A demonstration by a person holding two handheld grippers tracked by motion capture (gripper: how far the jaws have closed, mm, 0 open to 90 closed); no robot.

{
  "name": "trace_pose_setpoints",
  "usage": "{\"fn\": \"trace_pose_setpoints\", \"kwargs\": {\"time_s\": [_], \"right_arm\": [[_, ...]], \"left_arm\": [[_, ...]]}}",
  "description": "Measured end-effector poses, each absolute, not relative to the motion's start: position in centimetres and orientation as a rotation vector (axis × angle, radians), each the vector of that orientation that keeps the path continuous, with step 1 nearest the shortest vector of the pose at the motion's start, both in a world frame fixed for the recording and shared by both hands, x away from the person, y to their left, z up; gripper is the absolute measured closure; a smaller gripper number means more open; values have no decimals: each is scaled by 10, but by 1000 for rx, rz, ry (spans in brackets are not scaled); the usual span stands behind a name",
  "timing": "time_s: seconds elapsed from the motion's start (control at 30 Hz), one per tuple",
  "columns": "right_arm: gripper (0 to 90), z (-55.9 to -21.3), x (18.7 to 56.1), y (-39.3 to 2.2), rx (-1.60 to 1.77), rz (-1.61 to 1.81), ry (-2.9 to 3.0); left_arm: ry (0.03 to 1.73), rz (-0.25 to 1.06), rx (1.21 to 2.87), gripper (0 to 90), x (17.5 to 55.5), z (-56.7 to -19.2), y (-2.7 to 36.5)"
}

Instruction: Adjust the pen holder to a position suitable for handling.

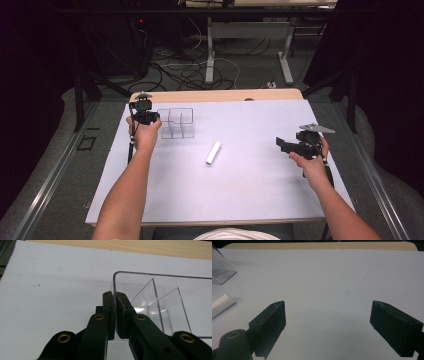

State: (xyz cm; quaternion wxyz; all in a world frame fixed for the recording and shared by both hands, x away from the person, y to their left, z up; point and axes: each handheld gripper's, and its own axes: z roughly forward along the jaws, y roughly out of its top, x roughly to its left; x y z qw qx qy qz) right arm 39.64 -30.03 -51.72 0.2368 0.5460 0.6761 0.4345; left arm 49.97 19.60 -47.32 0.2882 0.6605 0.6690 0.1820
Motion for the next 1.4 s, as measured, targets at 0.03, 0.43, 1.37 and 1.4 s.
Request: {"fn": "trace_pose_setpoints", "kwargs": {"time_s": [0.03, 0.43, 1.37, 1.4], "right_arm": [[127, -517, 396, -300, 1502, 1192, 1852], [132, -517, 396, -298, 1498, 1191, 1860], [137, -518, 396, -299, 1507, 1196, 1862], [137, -518, 396, -299, 1507, 1197, 1862]], "left_arm": [[1783, 484, 1768, 874, 499, -473, 193], [1749, 470, 1820, 876, 486, -472, 168], [1629, 383, 1744, 828, 473, -462, 181], [1623, 388, 1740, 839, 472, -460, 183]]}}
